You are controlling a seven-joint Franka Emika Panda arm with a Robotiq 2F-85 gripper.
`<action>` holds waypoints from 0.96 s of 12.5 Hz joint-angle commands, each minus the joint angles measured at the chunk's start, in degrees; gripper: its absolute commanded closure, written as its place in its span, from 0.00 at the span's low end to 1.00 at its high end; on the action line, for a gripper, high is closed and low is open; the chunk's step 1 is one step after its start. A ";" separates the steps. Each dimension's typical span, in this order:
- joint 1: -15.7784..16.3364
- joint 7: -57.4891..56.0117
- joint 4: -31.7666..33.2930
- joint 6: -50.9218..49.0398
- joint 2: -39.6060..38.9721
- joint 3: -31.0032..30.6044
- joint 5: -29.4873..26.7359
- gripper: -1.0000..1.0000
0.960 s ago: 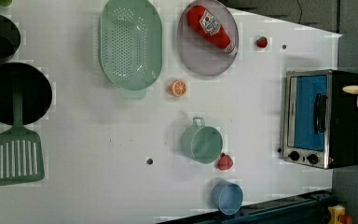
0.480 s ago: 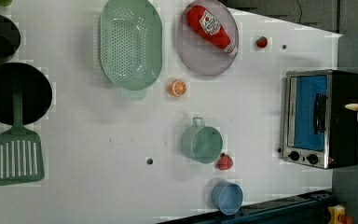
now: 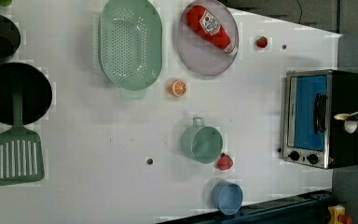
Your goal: Pick banana from table and place on oven.
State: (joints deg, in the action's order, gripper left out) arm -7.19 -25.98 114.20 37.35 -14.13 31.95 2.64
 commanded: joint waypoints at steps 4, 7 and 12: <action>1.10 -3.90 -1.67 0.26 2.64 -1.47 0.00 0.15; 1.87 -4.47 -3.59 -1.00 3.47 -1.96 1.61 0.00; 6.48 -10.48 -11.74 -26.69 9.51 -10.54 1.16 0.00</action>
State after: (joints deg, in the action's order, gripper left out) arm -4.43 -33.01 105.30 13.46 -7.64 25.12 3.84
